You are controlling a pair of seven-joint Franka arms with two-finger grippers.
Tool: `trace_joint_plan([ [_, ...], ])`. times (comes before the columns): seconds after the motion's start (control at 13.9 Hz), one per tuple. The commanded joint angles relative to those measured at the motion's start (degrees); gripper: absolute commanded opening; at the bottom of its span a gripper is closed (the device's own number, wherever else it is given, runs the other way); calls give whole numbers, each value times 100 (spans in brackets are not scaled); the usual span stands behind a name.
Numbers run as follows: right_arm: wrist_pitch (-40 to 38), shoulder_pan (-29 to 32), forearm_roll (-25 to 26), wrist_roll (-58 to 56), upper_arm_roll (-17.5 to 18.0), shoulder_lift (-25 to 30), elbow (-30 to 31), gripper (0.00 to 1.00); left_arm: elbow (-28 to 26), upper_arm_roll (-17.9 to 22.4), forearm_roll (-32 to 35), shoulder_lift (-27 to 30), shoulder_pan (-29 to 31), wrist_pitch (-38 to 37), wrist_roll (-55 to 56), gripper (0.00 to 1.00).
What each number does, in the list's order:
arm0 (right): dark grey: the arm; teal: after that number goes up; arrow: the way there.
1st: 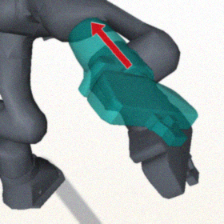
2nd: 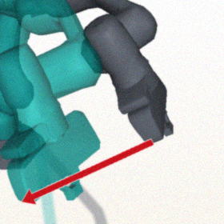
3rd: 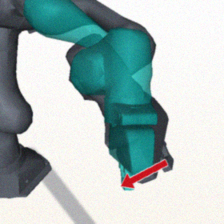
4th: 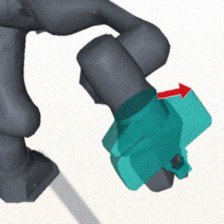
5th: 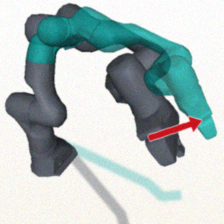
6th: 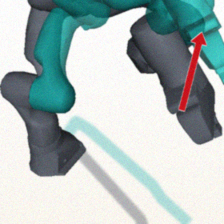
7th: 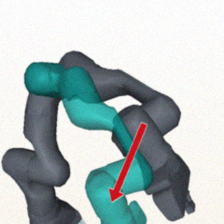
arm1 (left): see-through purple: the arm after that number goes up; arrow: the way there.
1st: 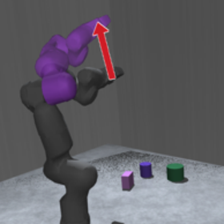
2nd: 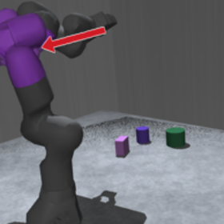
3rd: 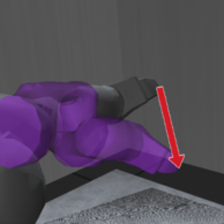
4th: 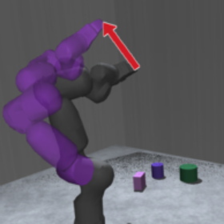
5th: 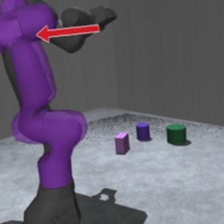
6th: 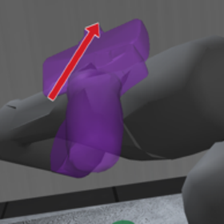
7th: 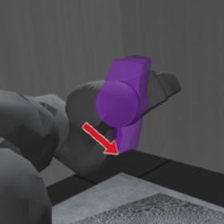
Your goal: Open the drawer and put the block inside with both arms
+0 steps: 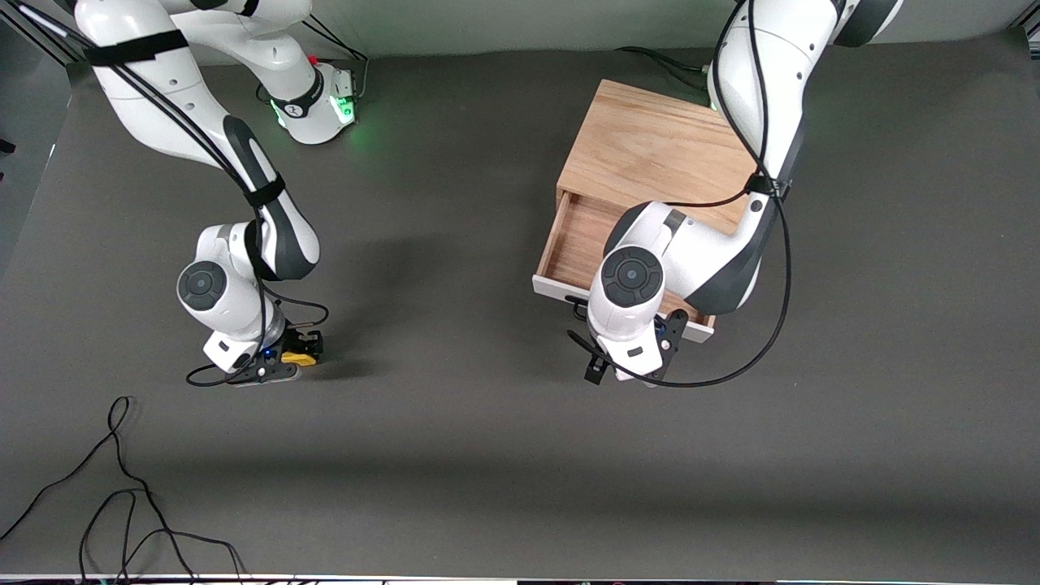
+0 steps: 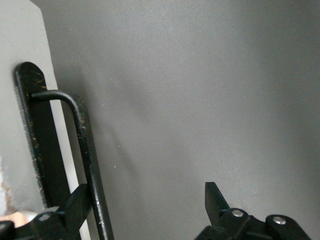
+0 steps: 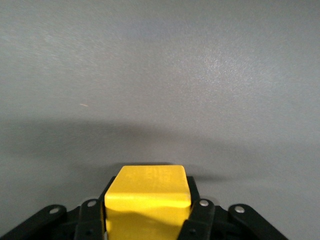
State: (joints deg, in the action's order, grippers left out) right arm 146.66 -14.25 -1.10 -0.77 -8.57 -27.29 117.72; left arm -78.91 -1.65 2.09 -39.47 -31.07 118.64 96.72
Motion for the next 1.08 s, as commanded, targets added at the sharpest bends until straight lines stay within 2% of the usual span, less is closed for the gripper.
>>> trace_joint_plan([
  [0.0, -1030, -51, -13, -90, -22, 495, -388, 19, 306, 16, 99, -158, -14, 151, 14, 100],
  [0.07, -1504, -69, -13, -90, -31, 583, -660, 19, 323, 16, 99, -132, -5, 107, -12, 100],
  [0.22, -2654, -69, -13, -90, -40, 689, -1345, 19, 743, 129, 212, -35, 4, -199, -65, 100],
  [0.43, -4159, -42, -13, -81, -66, 699, -2610, 19, 1753, 209, 204, 184, 284, -1462, -765, 100],
  [0.57, -4959, -42, -100, -11, -66, 690, -3384, 19, 1984, 157, 169, 464, 679, -2070, -1511, 100],
  [0.72, -5540, -69, -608, 181, -31, 690, -4061, 19, 1958, 174, 134, 895, 1013, -2659, -2817, 100],
  [0.86, -5858, -252, -1039, 882, -22, 664, -4519, 19, 1949, 200, 134, 1273, 1391, -3432, -4364, 100],
  [1.01, -5877, -725, -1120, 1839, -22, 629, -4784, 20, 1845, 209, 143, 1590, 1839, -3829, -6129, 100],
])
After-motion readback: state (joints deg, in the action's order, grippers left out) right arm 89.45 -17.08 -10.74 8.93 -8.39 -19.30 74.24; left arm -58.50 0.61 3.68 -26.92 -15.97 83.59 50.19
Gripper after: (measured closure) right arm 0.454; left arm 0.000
